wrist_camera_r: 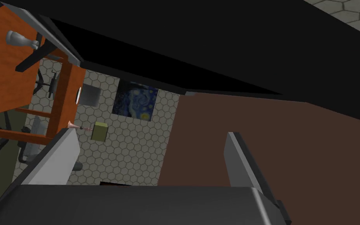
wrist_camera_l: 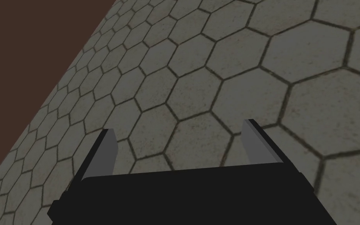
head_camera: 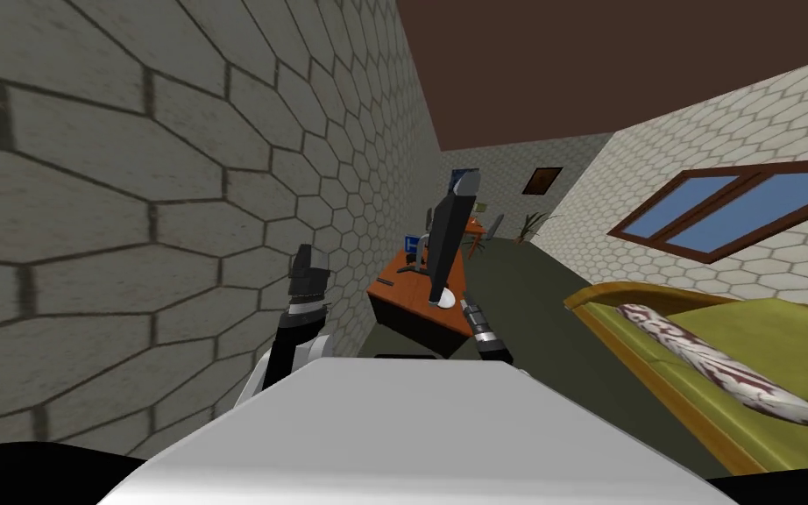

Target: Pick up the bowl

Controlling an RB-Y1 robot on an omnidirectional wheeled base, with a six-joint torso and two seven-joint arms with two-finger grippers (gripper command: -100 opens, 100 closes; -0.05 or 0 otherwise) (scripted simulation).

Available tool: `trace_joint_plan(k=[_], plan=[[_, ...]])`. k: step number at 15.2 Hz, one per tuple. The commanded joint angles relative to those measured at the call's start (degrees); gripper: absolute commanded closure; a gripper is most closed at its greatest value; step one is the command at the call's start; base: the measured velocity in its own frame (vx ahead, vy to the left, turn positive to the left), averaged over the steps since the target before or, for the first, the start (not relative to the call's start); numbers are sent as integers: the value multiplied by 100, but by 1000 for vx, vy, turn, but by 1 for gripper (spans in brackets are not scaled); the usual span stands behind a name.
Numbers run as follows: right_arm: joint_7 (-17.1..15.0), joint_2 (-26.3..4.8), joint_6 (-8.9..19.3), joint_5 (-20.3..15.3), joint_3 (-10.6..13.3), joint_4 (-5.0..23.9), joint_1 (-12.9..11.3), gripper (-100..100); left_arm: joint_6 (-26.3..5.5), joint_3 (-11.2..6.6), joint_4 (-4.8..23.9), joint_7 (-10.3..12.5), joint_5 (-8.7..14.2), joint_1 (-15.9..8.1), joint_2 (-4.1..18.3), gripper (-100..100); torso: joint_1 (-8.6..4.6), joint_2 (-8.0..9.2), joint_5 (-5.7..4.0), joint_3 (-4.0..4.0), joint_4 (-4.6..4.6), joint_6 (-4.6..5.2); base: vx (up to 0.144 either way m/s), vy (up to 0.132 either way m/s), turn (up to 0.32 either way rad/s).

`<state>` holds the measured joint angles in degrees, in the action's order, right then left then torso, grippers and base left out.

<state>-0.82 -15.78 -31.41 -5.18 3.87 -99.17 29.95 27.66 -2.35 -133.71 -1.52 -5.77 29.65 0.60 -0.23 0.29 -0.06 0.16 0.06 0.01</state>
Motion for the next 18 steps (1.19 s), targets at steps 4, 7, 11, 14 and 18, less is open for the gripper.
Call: trace_joint_plan(k=[4,7,11,14,18], plan=[[70,-268,-89,-311,-41,754,61,-100,0,1,0,0,0,-2,0,0,3,4,2,2,1,-7,-85,-18,287],[70,-268,-89,-311,-41,926,61,-100,0,0,0,0,0,1,0,0,8,-10,2,-5,-2,1,-33,-2,-27],[109,-394,-128,-461,-69,1351,68,-100,0,0,0,0,0,0,0,0,10,-19,3,-11,-4,-1,-35,4,169],[153,-520,-163,-615,-102,1782,74,-100,0,1,0,0,0,0,0,0,13,-17,4,-10,-3,-4,-44,11,221],[261,-777,-222,-930,-181,2419,83,-100,0,0,0,0,0,0,0,0,12,-15,3,-8,-3,-1,-49,13,235]])
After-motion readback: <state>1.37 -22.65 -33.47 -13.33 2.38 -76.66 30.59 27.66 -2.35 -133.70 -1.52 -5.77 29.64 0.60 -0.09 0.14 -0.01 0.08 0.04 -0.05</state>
